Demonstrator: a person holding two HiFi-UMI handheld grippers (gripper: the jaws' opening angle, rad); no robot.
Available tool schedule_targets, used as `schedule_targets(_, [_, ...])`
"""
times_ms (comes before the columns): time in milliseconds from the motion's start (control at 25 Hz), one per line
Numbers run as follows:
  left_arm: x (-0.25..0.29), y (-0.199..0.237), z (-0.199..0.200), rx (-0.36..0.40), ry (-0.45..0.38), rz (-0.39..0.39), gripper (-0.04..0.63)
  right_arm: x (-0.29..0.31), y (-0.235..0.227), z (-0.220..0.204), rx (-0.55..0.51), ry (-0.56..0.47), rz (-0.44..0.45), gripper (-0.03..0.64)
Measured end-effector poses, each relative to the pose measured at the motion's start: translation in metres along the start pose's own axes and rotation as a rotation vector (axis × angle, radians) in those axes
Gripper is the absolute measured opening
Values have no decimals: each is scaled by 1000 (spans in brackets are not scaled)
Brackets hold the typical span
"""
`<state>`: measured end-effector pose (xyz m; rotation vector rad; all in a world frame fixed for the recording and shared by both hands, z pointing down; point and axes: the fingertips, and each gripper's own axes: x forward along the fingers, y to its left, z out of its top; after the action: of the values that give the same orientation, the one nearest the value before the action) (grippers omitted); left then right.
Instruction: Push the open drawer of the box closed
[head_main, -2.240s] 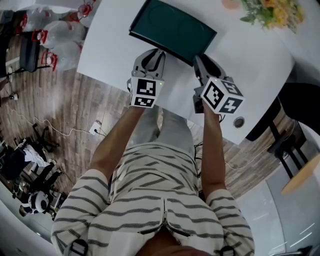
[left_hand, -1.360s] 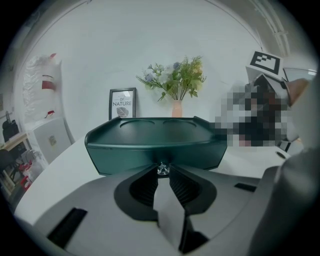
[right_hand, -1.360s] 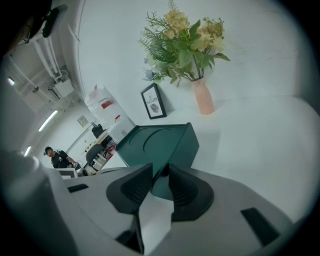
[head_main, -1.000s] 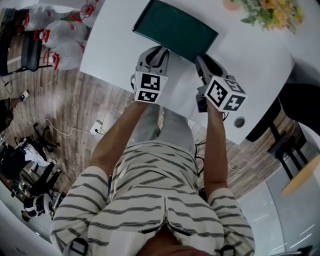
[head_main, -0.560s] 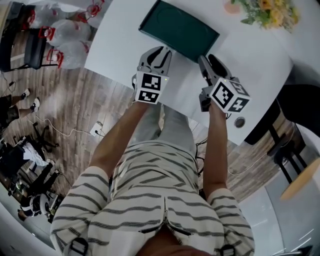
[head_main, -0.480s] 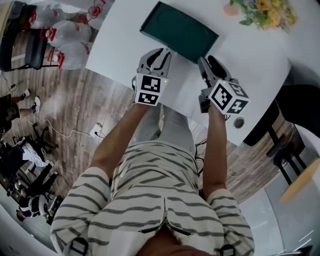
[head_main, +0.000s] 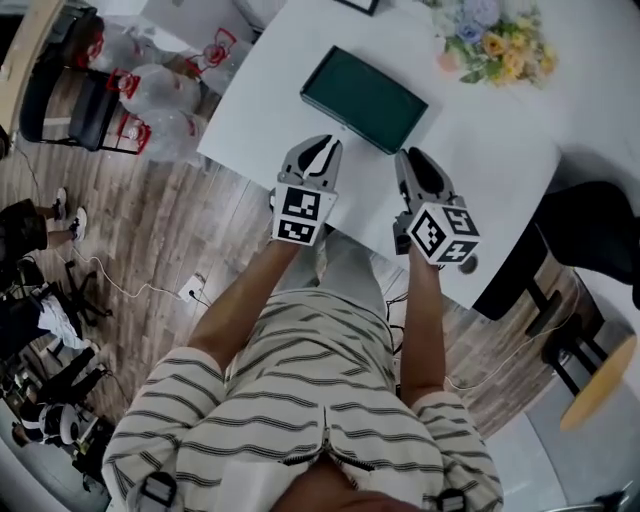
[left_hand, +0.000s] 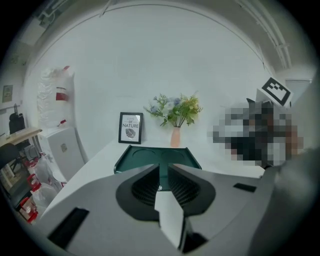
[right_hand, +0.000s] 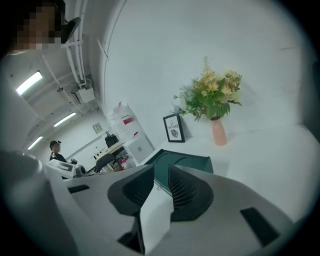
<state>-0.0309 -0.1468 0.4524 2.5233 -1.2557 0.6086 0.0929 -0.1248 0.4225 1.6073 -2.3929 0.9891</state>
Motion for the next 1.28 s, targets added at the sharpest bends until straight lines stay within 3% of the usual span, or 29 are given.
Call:
schedule_targets(360, [-51, -12, 40, -13, -79, -3, 5, -36, 42, 24, -51, -100, -6, 9])
schedule_targets(680, [-84, -23, 81, 42, -159, -21, 1, -55, 79, 43, -182, -164, -8, 9])
schedule_targets(920, [-104, -29, 101, 35, -209, -43, 1, -69, 96, 57, -228, -230, 9, 9])
schedule_targets(1280, [-125, -36, 125, 92, -276, -53, 2, -83, 106, 65, -264, -279, -6, 9])
